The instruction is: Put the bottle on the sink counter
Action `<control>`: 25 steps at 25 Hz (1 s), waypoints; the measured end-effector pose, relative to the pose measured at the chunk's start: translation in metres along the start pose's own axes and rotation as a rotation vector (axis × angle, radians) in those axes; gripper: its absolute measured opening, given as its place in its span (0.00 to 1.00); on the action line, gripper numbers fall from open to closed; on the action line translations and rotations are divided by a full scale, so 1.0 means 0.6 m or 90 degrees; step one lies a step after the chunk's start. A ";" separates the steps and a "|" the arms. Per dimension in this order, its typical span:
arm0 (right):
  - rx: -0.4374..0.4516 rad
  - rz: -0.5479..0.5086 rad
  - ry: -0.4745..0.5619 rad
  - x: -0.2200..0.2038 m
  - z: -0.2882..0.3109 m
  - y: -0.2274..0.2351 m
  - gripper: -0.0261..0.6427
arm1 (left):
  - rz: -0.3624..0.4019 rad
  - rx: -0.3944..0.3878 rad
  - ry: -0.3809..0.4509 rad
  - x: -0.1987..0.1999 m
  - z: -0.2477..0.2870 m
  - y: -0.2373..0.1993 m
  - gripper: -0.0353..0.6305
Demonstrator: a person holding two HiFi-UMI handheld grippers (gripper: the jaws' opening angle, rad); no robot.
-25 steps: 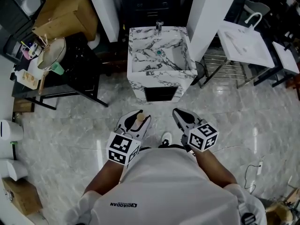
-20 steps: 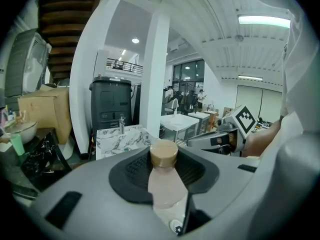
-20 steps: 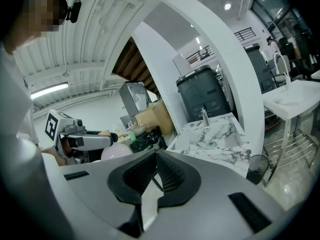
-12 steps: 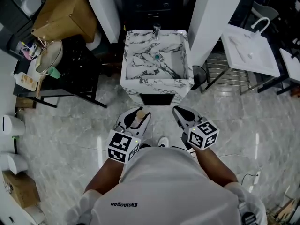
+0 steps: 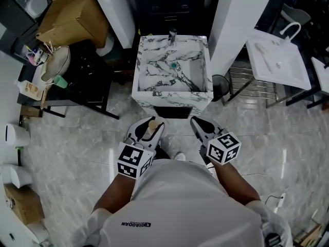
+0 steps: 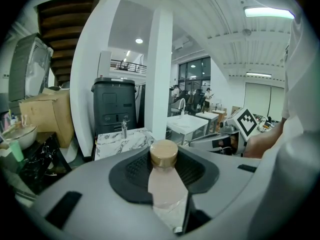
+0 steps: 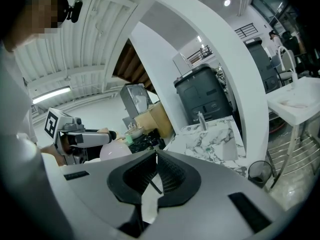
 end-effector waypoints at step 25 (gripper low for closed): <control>-0.037 0.001 -0.019 0.108 0.225 0.059 0.10 | -0.007 -0.029 -0.003 0.067 0.100 -0.250 0.27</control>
Point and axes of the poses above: the fingertips, and each gripper's own axes: z forward along the fingers, y to its right, x out of its top, the point moved 3 cm from there along -z, backward along the fingers, and after that the axes turned 15 degrees about -x, right-handed, at the moved point
